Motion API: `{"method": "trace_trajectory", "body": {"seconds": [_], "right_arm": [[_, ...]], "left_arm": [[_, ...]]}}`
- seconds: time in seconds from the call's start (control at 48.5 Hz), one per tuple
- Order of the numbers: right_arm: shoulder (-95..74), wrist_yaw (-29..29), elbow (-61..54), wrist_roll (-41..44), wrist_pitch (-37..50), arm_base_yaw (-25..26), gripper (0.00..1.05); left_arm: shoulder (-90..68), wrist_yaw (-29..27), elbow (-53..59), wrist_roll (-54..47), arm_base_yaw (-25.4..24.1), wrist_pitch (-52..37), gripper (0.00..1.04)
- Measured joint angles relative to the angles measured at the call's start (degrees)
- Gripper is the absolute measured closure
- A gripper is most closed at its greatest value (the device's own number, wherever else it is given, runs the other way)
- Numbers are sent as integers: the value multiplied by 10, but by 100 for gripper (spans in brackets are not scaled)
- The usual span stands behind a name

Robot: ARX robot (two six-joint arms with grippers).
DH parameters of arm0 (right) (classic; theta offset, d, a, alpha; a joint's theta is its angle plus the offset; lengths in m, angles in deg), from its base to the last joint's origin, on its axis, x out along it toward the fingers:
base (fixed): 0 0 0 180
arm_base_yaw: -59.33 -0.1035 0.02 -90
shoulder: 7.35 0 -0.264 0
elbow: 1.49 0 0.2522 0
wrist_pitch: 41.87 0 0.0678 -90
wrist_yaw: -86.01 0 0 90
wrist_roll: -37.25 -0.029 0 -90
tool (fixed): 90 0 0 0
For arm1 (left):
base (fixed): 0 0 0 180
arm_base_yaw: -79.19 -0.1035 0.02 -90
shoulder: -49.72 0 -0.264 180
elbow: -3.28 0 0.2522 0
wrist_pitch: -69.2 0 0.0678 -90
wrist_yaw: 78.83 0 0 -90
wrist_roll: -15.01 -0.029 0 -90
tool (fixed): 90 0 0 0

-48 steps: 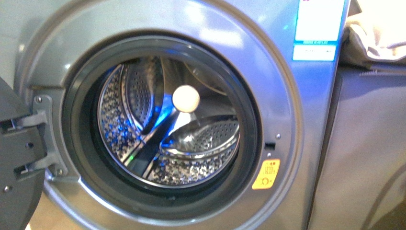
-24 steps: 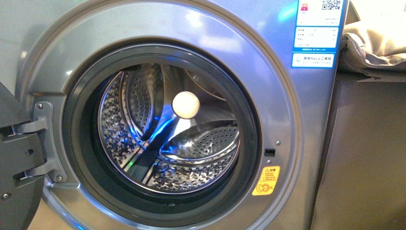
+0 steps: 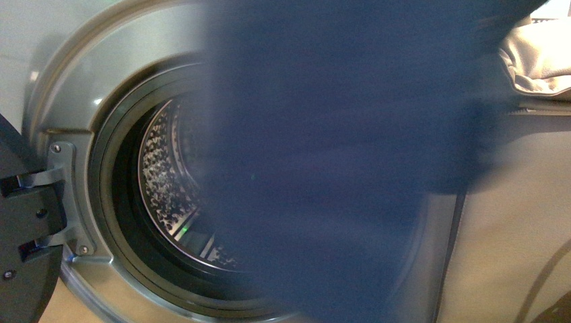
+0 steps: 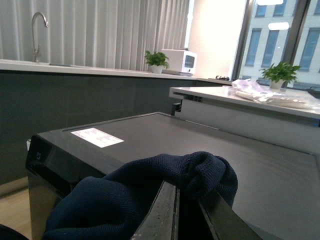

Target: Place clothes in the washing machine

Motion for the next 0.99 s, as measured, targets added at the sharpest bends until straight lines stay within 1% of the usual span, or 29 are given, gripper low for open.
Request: {"method": "trace_trajectory", "body": {"seconds": [0.103, 0.227, 0.268, 0.309, 0.351, 0.516, 0.701, 0.99], "right_arm": [[-61, -20, 79, 10, -39, -35, 101], [-132, -36, 187, 16, -89, -60, 101], [-159, -39, 232, 17, -113, -65, 101], [-166, -40, 243, 18, -119, -66, 101], [-193, -45, 289, 19, -145, -70, 101], [-231, -56, 362, 18, -177, -73, 101], [-229, -57, 381, 18, -177, -73, 101], [-228, -57, 382, 18, -177, -73, 101]], "left_arm": [[0, 0, 0, 0, 0, 0, 7], [0, 0, 0, 0, 0, 0, 7], [0, 0, 0, 0, 0, 0, 7], [0, 0, 0, 0, 0, 0, 7], [0, 0, 0, 0, 0, 0, 7], [0, 0, 0, 0, 0, 0, 7], [0, 0, 0, 0, 0, 0, 7], [0, 0, 0, 0, 0, 0, 7]]}}
